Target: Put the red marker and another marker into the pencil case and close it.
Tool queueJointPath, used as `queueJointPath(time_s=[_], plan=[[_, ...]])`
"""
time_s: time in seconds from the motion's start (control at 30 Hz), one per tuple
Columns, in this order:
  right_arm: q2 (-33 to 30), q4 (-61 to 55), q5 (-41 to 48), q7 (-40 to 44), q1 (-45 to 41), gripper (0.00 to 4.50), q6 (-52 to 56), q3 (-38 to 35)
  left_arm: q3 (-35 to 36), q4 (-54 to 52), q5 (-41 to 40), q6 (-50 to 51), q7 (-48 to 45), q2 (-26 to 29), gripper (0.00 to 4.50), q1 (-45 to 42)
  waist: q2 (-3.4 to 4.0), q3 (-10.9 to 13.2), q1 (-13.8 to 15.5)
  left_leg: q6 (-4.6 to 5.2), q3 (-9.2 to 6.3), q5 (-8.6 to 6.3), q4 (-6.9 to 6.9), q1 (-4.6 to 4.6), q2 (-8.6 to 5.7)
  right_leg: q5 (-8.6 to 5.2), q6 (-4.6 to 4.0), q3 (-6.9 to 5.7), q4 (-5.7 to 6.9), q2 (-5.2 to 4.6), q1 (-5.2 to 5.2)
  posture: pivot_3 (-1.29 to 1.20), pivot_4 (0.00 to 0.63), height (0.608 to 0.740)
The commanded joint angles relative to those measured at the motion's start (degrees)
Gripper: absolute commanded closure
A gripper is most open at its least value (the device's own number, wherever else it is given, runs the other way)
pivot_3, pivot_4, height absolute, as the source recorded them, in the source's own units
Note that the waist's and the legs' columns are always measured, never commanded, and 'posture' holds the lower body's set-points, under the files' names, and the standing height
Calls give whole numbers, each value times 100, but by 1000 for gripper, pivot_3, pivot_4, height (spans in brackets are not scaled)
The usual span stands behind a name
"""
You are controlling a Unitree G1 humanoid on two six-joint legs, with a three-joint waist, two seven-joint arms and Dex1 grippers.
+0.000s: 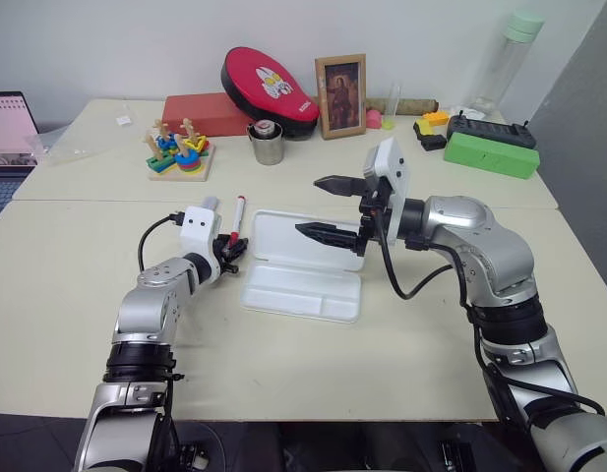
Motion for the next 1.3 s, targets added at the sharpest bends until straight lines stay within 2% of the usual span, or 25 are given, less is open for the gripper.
queueJointPath(time_s=[0.03,0.1,0.17,0.33,0.5,0.57,0.67,0.77,0.87,0.93,1.1,1.3], plan=[[-51,-29,125,-9,-64,0,-109,-150,53,-35,50,57,97,-60,3490,108,0,0,-2,0,0,0,0,0,0,0,0,0,0,0,0,0,150,740],[-77,-14,135,5,-68,0,-115,-165,81,-26,63,36,162,-92,3984,125,0,0,-4,0,0,0,0,0,0,0,0,0,0,0,0,0,150,740],[-103,-9,150,17,-78,0,-114,-186,117,-12,87,18,238,-140,4261,142,0,0,-4,0,0,0,0,0,0,0,0,1,0,0,0,0,150,740],[-187,38,213,74,-152,0,-105,-282,372,98,176,-466,675,-309,4260,11,0,-1,-2,0,0,0,0,3,0,0,0,1,2,0,2,0,150,740],[-397,5,629,214,-314,0,64,-677,993,-592,-375,-1185,518,-308,4260,-354,0,0,-1,0,0,0,0,2,0,0,0,0,2,0,0,0,150,740],[-534,-87,916,323,-351,0,205,-892,1005,-1060,-808,-1104,-167,-100,4260,-409,-1,1,-1,0,0,0,-1,-1,0,0,0,0,-1,0,-2,0,150,740],[-907,-331,1353,670,-245,0,470,-1092,746,-1713,-1262,-1070,-1651,586,4260,-280,-1,1,-7,0,1,0,-5,-5,0,0,0,-1,-13,-1,0,0,150,740],[-1269,-422,1421,890,-95,0,491,-1076,451,-2067,-1621,-921,-3008,1378,4260,-209,3,-1,-7,0,3,-1,-12,-6,-2,0,-1,-3,-19,-5,1,0,150,740],[-1589,-386,1209,906,37,0,359,-975,-144,-2009,-1376,-1186,-4182,2035,4260,-278,5,0,-37,1,3,-1,-13,-4,-1,-2,-1,-2,-18,-4,-2,0,150,740],[-1712,-377,1140,886,114,0,293,-939,-563,-1771,-1034,-1566,-4717,2286,4260,-382,6,1,-36,1,3,-1,-11,-4,-1,-5,3,-1,-20,-4,-2,0,150,740],[-1932,-695,1063,755,472,0,366,-885,-1656,-635,-97,-2740,-5871,2319,4260,-871,7,1,-18,2,8,-1,-9,-5,0,-10,11,5,-25,-1,-4,0,150,740],[-2020,-1275,1142,453,817,0,598,-850,-2305,672,684,-3762,-6363,1911,4260,-1503,8,2,-24,2,10,-1,-11,-14,0,-4,0,6,-34,0,-10,0,150,740]])
